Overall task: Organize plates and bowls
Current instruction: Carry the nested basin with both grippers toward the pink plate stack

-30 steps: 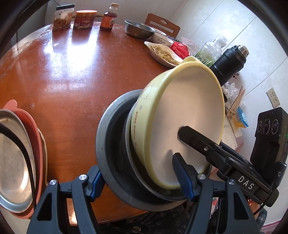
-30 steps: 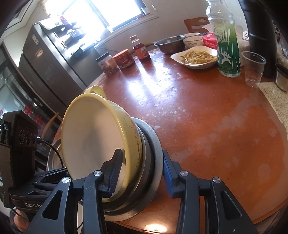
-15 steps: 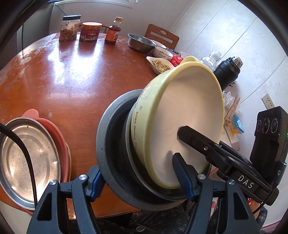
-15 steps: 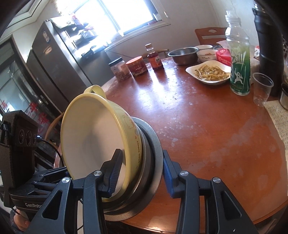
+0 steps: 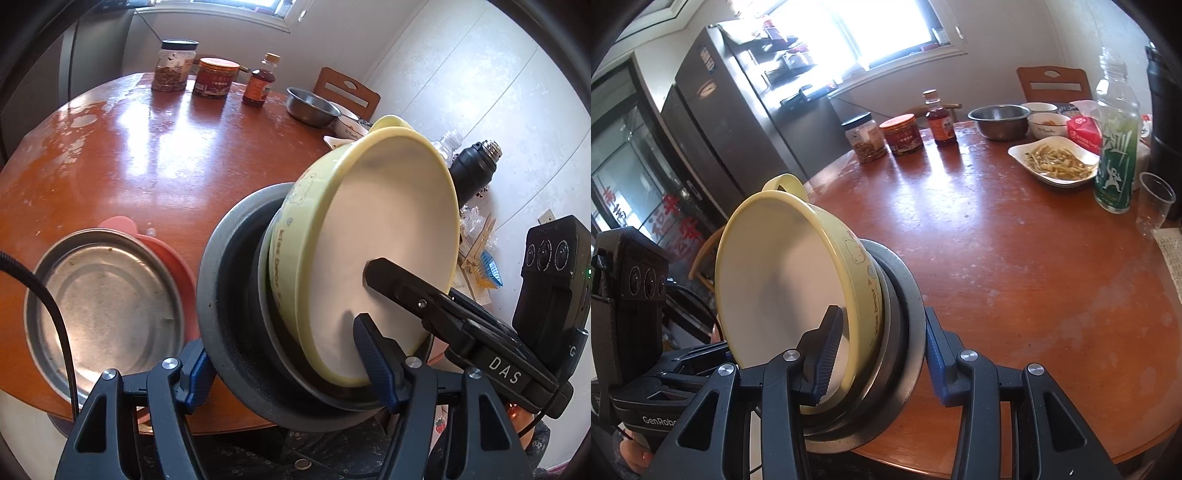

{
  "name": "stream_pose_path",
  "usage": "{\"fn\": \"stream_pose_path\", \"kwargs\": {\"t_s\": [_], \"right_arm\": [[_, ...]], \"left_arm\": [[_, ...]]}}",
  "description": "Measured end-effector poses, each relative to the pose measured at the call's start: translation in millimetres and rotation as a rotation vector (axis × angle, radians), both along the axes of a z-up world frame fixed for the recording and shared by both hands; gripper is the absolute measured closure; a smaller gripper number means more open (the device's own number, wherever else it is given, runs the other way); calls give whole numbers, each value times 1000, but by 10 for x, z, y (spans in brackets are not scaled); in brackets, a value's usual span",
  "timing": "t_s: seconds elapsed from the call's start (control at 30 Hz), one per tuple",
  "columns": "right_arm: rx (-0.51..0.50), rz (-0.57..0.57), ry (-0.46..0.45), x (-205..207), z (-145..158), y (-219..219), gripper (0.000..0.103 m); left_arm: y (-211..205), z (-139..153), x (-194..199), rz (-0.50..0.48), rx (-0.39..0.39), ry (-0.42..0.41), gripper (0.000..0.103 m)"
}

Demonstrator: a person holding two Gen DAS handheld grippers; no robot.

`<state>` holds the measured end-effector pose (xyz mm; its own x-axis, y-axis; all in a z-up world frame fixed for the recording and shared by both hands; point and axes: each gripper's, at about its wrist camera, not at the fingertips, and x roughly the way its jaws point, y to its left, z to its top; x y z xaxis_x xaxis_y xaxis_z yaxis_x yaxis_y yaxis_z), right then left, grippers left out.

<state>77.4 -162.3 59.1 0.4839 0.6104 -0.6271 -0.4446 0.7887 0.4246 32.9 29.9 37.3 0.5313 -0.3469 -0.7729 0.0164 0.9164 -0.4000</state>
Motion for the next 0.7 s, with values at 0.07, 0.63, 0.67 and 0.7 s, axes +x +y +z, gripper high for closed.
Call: {"fn": "stream_pose_path", "kwargs": {"t_s": [0.07,0.63,0.67,0.7], "right_arm": [[1,15,0,1,5,79,59],[6,125,-14,74,56,679,58],[7,129,-14,82,58,704,58],[9,132,-13,88,60,732,58]], "left_arm": [[82,11,-38,14,3,-2,34],[589,113,-193,114,21,-11,34],[610,117,-195,117,22,-10,34],[630,119,-200,120,23,-10,34]]}}
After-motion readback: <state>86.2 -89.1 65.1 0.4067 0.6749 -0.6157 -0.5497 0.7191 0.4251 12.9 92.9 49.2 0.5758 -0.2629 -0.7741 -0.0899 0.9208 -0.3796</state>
